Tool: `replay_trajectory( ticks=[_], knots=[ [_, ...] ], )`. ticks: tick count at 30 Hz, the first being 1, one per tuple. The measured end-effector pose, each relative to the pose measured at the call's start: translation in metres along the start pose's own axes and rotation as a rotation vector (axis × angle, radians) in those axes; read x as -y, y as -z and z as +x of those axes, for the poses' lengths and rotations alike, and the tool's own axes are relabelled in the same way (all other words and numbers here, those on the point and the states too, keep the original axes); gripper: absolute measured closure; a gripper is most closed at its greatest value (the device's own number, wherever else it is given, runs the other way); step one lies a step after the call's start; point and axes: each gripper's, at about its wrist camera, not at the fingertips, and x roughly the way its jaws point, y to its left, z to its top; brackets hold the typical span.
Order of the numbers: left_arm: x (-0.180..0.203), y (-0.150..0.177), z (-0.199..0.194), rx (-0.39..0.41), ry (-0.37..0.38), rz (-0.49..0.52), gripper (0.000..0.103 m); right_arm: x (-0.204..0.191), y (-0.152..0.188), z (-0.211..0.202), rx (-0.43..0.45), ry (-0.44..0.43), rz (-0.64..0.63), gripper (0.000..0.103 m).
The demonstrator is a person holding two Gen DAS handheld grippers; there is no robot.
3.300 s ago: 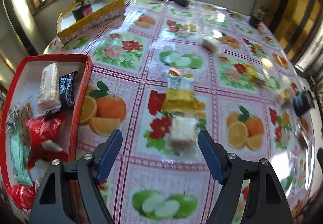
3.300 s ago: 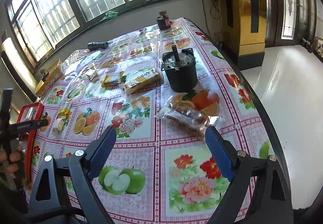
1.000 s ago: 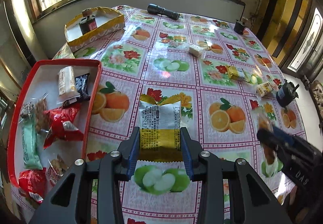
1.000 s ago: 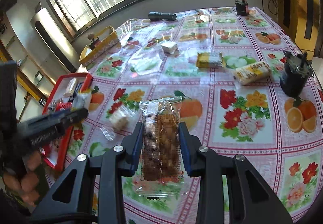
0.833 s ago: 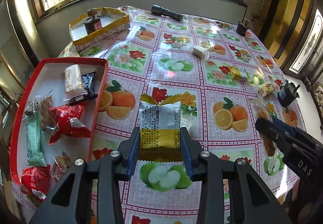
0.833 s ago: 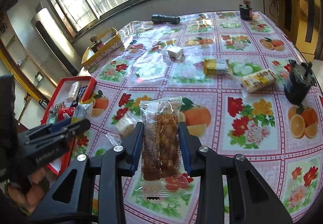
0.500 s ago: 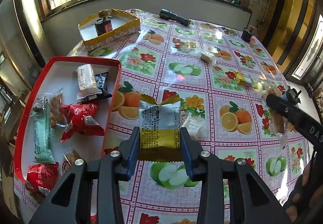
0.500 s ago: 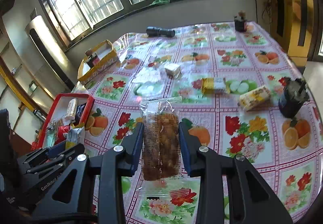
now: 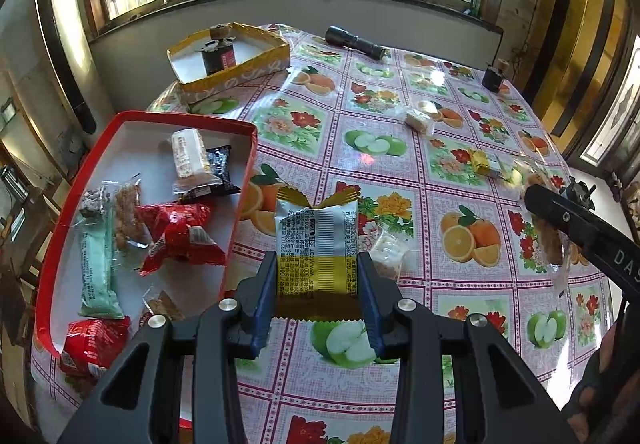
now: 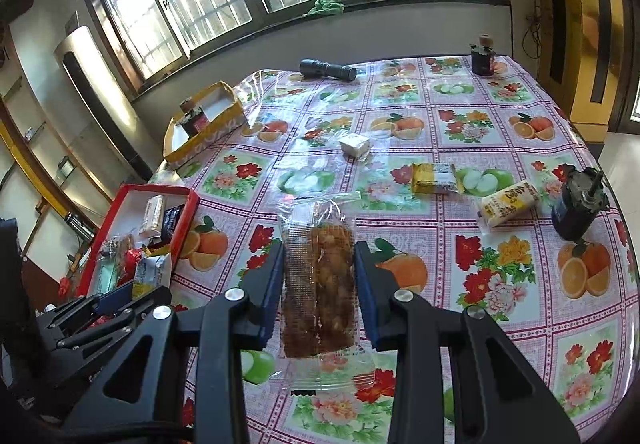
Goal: Organize snacks
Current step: 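Carry yellow cake with left gripper while right gripper carries brown pastry pack over red tray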
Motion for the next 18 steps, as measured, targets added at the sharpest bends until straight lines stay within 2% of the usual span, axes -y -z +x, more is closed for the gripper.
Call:
replay_trajectory(
  ticks=[9, 18],
  knots=[
    [-0.026, 0.003, -0.004, 0.005, -0.035, -0.048, 0.065, -0.040, 0.000, 0.010, -0.019, -0.056, -0.067, 0.067],
    [-0.041, 0.005, -0.001, -0.005, -0.051, -0.078, 0.065, -0.057, 0.006, 0.021, -0.043, -0.074, -0.084, 0.067]
  ],
)
